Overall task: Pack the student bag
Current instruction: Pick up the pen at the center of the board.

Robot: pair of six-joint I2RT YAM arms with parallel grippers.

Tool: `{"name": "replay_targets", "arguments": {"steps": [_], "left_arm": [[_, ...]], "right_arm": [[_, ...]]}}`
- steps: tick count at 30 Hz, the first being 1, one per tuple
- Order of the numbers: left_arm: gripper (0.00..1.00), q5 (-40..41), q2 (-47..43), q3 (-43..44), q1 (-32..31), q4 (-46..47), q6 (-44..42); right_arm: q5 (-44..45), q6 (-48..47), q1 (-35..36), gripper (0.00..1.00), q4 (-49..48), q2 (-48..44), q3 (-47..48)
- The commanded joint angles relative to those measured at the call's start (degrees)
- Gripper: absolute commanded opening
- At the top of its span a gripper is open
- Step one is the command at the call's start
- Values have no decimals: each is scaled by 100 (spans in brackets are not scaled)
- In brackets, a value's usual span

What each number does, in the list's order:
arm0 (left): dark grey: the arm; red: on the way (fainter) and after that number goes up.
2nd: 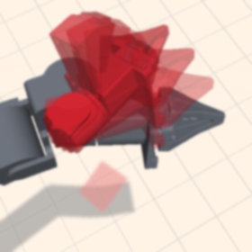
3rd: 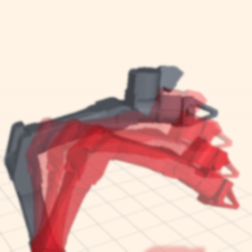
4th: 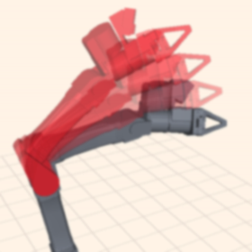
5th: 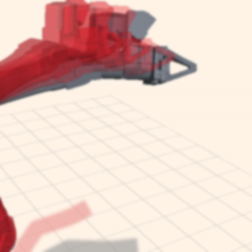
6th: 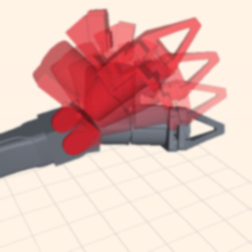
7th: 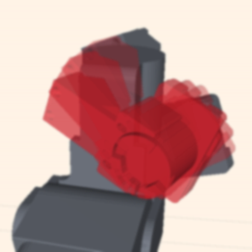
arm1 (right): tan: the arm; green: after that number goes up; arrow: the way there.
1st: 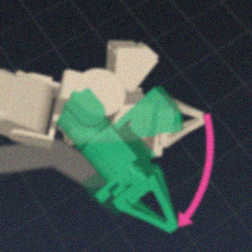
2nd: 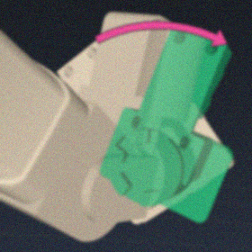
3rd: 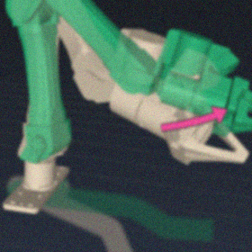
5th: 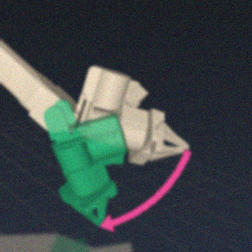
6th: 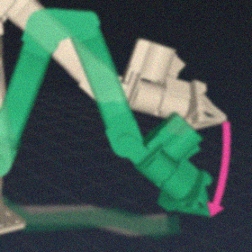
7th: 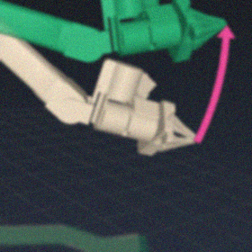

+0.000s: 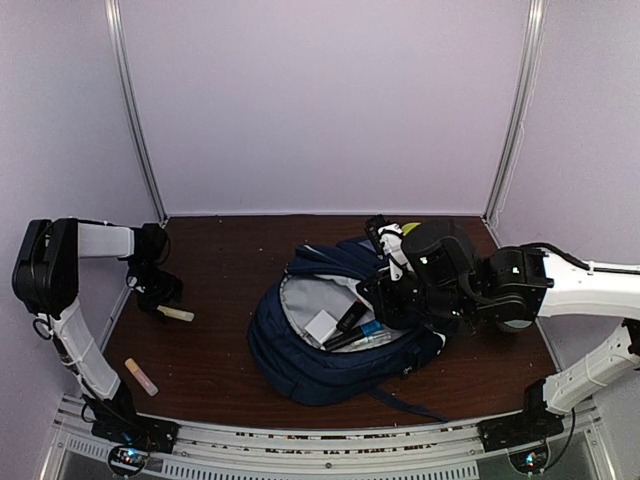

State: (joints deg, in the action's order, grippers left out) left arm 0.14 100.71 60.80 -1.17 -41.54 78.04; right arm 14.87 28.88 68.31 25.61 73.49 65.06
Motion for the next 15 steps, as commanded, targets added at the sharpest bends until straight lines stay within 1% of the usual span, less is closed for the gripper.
{"name": "replay_targets", "arguments": {"steps": [1,2,4,6,7,9,11,14,15], "left_arm": [[54,-324,324,254,111,183,-382],[48,-375,330,237,116,222,-423],[43,-373,261,175,116,281,-445],[41,-315,126,72,117,298,-469],[37,-292,48,17,113,320,-501],[27,-331,-134,-129,117,460,-571],[18,-446,-325,-272,112,654,-943],[9,-520,-807,-563,92,915,-1307],[8,-501,-1011,-687,70,1002,-1364]], "right_arm": [[184,65,-37,0,66,-116,-97],[186,65,-30,0,74,-116,-91],[197,67,-30,0,93,-116,-87],[202,69,-32,0,102,-95,-71],[200,66,-32,0,103,-79,-64],[192,71,-31,0,111,-36,-16],[192,60,-36,0,147,7,69],[242,15,-36,0,188,41,173],[269,-17,-34,0,195,46,217]]}}
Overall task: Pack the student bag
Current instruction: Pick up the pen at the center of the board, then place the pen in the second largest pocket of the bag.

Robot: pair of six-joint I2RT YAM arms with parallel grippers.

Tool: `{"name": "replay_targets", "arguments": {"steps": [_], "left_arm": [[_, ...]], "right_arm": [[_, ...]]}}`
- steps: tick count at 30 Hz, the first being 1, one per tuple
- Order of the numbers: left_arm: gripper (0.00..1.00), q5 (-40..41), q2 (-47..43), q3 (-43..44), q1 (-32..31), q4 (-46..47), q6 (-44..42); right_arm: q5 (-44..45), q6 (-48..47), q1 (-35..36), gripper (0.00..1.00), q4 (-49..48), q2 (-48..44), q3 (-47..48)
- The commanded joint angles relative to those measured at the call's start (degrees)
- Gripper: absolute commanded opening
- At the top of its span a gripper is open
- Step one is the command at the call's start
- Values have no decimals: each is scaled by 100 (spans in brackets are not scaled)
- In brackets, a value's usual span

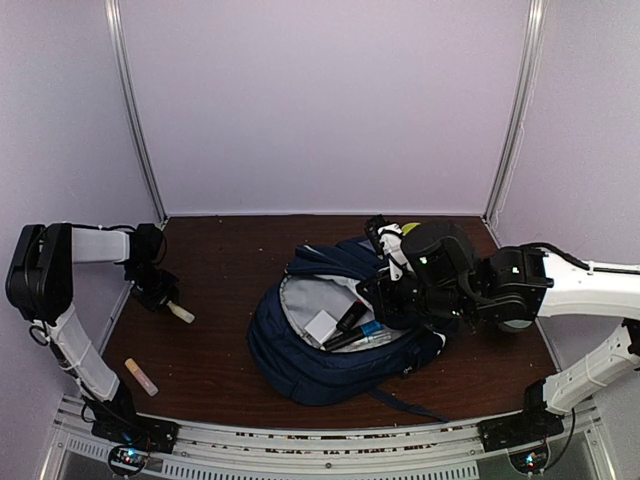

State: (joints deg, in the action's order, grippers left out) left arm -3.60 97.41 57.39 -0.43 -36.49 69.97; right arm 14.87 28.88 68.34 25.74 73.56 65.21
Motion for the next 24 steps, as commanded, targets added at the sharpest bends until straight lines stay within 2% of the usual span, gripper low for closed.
{"name": "replay_targets", "arguments": {"steps": [1,6,9,14,18,21,24], "left_arm": [[8,-94,-890,-486,-21,590,-602],[7,-307,-2021,-1274,-90,1461,-971],[6,-231,-2714,-1439,-430,1580,-1262],[8,308,-3566,-1248,-1711,1559,-1640],[0,639,-3931,-1046,-2821,1900,-1796],[0,638,-3891,-957,-3574,2438,-1784],[0,510,-3599,-760,-4070,2930,-1712]], "right_arm": [[289,-43,-32,0,198,49,262],[351,-130,-33,0,398,152,637],[410,-169,-35,0,461,145,764],[601,-314,-35,0,734,186,1235],[735,-428,-32,0,912,220,1566],[832,-509,-36,0,997,285,1800],[1041,-550,-34,0,1255,474,2231]]}}
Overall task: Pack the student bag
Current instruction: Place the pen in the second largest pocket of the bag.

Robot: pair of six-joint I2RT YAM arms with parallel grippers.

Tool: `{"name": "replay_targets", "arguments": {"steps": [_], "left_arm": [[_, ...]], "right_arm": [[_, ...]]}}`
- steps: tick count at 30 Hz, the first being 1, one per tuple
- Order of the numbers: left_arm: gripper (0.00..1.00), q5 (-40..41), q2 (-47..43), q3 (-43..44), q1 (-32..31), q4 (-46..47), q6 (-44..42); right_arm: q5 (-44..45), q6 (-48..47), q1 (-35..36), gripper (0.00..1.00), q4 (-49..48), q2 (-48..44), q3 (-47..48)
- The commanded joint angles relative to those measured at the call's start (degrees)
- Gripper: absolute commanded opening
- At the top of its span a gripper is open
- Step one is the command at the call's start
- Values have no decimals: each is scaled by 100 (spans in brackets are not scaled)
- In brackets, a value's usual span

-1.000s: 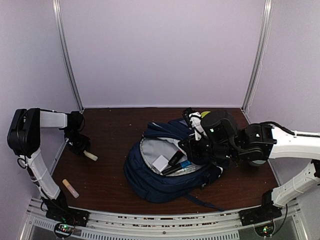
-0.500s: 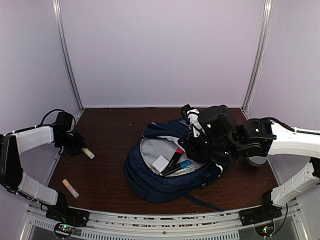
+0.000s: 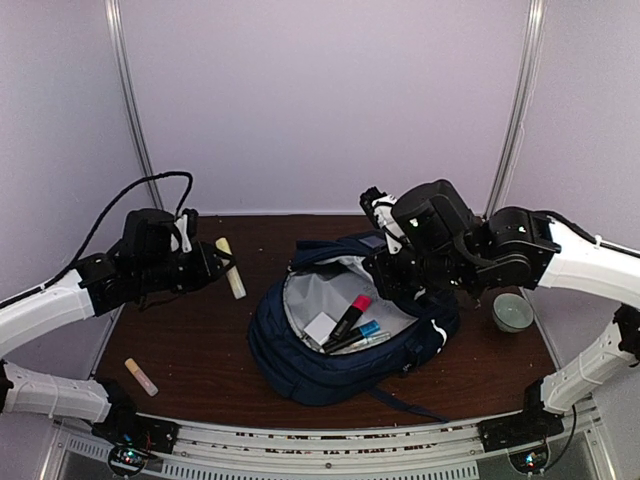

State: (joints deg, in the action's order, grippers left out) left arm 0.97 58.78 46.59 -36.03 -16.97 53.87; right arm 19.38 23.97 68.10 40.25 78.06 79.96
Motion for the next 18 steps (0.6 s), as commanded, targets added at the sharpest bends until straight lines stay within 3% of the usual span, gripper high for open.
{"name": "replay_targets", "arguments": {"steps": [1,7,18], "left_arm": [[0,25,379,439,-688,1106,-107],[0,-25,1199,1469,-1559,1134,-409],[0,-354,1971,1734,-2246,1455,-644]], "right_arm": [[672,-59,-7,0,-99,87,895],[995,-253,-81,0,300,475,1753],[859,-601,-555,0,507,782,2643]]}}
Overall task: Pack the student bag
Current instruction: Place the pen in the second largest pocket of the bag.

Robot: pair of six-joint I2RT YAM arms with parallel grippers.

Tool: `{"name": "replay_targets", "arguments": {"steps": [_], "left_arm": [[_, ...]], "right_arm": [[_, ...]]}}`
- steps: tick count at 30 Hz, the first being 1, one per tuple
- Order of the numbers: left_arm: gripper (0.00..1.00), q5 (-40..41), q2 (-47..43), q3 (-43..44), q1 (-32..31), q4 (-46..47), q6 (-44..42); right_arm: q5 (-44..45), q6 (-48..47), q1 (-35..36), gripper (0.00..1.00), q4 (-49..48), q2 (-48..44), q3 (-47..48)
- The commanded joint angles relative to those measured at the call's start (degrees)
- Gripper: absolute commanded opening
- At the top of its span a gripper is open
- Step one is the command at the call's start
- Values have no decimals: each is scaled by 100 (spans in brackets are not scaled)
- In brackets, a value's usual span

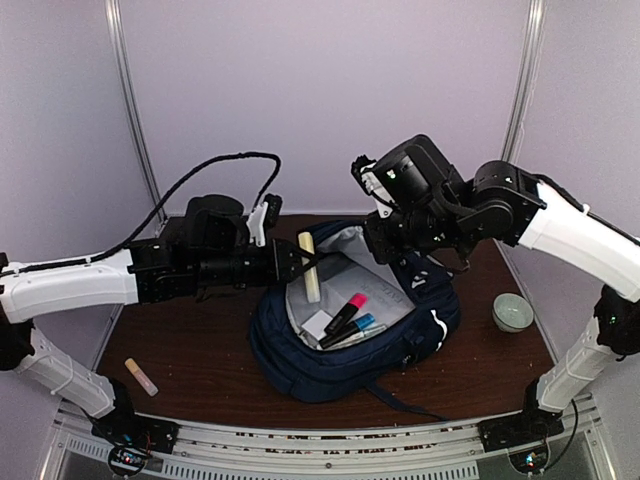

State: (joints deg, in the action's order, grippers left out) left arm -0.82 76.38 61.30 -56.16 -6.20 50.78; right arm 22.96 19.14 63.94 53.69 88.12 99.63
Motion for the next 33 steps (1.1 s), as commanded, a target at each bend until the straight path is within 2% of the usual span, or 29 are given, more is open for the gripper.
{"name": "replay_targets", "arguments": {"steps": [1,4,12,15,16,19,21,26,29,33], "left_arm": [[0,-184,268,303,-251,375,-367],[0,-27,413,384,-255,289,-393],[0,1264,1092,901,-255,249,-637],[0,1481,1422,1147,-263,225,-783],[7,1556,1527,1233,-277,150,-816],[41,1684,1766,1358,-322,-80,-823],[60,1632,1810,1319,-345,-93,-799],[90,1717,1624,1312,-465,-350,-873],[96,2039,1319,1347,-565,-767,-878],[98,2852,776,1339,-650,-1718,-674]], "right_arm": [[480,-139,-158,0,-829,-205,714],[442,-192,-181,0,-830,-213,759],[396,-237,-241,0,-821,-264,800],[298,-195,-235,0,-803,-290,779],[281,-184,-239,0,-804,-301,746],[268,-176,-235,0,-859,-390,580],[279,-175,-246,0,-931,-468,452],[266,-181,-259,0,-997,-504,358],[224,-181,-259,0,-1018,-510,329],[65,-174,-255,0,-1193,-594,90]]}}
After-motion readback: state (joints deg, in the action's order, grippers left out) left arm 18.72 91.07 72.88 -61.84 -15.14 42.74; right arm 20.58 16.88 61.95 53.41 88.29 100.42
